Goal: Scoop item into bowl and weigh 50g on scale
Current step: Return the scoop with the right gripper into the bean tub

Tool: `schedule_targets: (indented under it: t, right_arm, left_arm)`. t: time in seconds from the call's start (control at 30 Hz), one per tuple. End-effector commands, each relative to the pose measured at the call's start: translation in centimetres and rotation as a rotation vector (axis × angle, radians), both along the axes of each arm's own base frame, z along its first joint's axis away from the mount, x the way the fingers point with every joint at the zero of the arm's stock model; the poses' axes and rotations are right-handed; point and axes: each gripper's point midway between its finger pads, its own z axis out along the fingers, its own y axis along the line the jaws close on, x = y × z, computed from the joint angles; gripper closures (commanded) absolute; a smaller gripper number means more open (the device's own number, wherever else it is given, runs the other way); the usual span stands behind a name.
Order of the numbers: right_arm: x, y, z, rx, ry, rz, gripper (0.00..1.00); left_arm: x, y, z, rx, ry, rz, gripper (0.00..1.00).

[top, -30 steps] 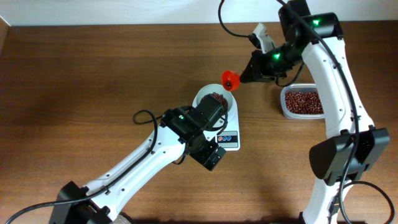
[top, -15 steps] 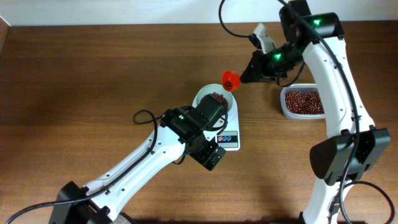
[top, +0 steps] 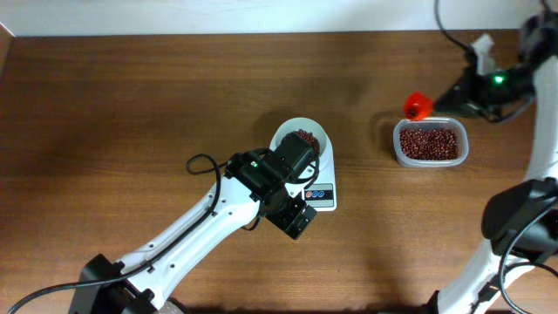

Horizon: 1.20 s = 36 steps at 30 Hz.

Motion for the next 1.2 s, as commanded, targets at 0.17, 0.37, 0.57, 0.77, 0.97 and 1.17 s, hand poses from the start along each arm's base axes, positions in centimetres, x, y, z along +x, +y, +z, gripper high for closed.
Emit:
schedule_targets:
  t: [0.17,0.37,0.57,0.77,0.97,1.17]
  right_arm:
    - [-2.2,-6.9,-2.7,-0.145,0.101,-0.11,0.96]
    - [-2.8,-7.9,-8.2,-0.195,0.172,-0.107,0.96]
    - [-2.6,-7.8,-12.3,-0.179,0.193,-0.148,0.96]
    - [-1.7,-5.0,-12.6,0.004,0.144,-0.151,0.96]
    - [-1.6,-3.0,-13.0,0.026,0.148,-0.111,0.96]
    - [-1.5,-0.7,-13.0,0.042,0.152,-0.061,0.96]
  left_arm:
    - [0.0,0.3,0.5,-0.005,-0.021,-0.011,0.01]
    - [0.0,0.3,0.5,-0.005,-0.021,-0.012,0.01]
    - [0.0,0.3,0.5,-0.005,-0.021,-0.011,0.01]
    - [0.0,0.3,0.5,-0.005,-0.021,-0.012,0.01]
    - [0.0,0.3,0.5,-0.005,-0.021,-0.012,0.01]
    - [0.0,0.3,0.5,-0.005,-0.021,-0.012,0.01]
